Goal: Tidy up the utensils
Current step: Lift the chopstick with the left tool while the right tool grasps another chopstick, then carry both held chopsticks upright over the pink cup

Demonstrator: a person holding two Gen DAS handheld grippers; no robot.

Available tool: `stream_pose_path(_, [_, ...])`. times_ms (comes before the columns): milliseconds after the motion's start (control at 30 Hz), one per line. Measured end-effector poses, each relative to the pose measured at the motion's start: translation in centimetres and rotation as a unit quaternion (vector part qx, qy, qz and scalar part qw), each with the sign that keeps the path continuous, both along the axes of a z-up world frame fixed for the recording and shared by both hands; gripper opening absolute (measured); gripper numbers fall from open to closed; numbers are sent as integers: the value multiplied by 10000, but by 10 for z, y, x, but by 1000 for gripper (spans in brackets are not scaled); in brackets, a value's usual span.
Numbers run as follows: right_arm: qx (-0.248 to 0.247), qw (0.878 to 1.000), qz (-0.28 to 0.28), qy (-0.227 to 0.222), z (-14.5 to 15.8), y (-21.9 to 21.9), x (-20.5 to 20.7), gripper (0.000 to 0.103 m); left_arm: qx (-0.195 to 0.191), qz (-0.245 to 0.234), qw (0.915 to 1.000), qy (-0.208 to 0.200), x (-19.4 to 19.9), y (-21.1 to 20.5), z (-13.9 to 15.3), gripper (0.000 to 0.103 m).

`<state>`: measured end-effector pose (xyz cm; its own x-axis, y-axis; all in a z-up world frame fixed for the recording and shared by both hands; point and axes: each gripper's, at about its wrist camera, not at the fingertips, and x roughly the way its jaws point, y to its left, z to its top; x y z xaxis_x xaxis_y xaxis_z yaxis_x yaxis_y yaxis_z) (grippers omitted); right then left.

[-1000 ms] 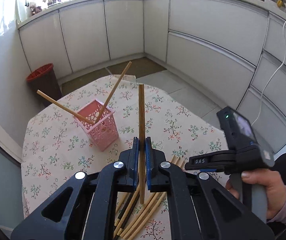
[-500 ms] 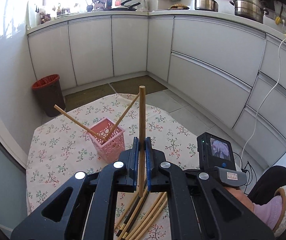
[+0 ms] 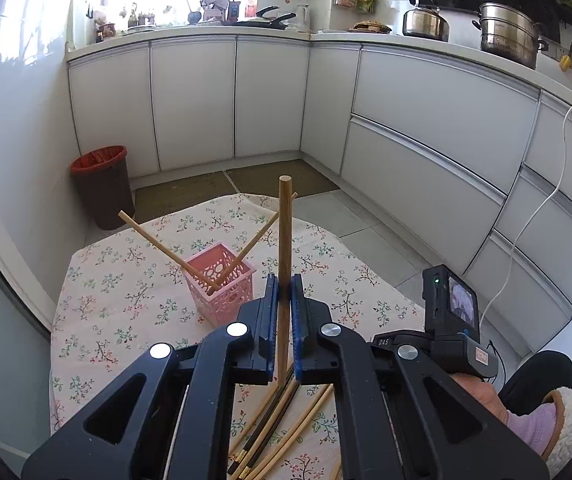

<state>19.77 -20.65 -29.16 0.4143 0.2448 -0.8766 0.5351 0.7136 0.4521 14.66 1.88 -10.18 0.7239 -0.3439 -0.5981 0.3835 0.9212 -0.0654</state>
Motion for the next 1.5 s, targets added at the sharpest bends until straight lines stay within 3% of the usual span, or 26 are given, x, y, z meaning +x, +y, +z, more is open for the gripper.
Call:
stream_pose_path(333, [-523, 9841, 954, -1402, 89, 12, -42, 5, -195, 206, 9996, -32, -2, 10, 13, 6])
stream_pose_path(767, [-660, 9600, 1349, -2362, 172, 19, -83, 5, -518, 610, 9963, -311, -11, 33, 45, 6])
stream_pose_path(1167, [-694, 9326, 1371, -3267, 263, 16, -48, 5, -747, 1179, 9878, -697, 16, 41, 86, 6])
stream_pose_path(1500, [-535, 9313, 1324, -3351, 273, 10, 1, 5, -426, 1609, 9838, -666, 74, 26, 66, 6])
